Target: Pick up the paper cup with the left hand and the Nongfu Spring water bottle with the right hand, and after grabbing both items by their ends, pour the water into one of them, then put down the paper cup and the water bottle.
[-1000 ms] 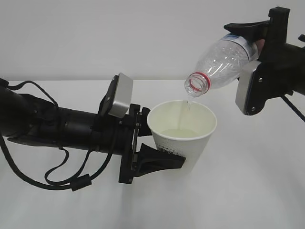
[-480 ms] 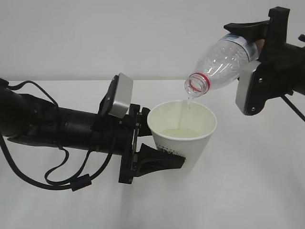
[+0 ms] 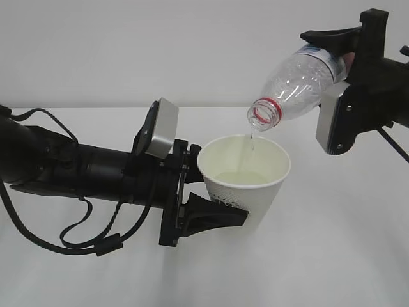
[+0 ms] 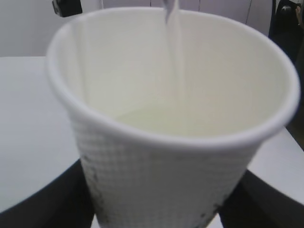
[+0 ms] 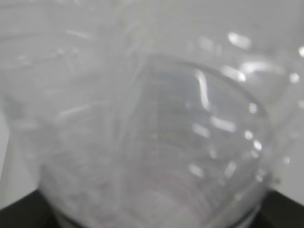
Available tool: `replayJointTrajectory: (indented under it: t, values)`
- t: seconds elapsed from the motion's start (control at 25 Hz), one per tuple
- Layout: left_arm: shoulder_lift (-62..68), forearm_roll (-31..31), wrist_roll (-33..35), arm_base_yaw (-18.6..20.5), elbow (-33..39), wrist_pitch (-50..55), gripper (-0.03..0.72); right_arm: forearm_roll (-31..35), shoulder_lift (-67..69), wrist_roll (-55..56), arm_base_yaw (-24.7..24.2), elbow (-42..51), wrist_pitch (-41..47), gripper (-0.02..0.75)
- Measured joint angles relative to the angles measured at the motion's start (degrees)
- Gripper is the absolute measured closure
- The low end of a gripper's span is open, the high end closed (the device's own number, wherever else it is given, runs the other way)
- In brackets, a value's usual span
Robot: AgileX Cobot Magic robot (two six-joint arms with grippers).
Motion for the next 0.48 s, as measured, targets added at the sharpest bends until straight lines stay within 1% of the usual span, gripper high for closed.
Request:
replayJointTrajectory:
  t: [0.48]
  values:
    - [0.00,0.32,0.00,0.00,0.00,0.09,0.169,0.00,0.00,-0.10,0.00,0.00,-0.04,0.234]
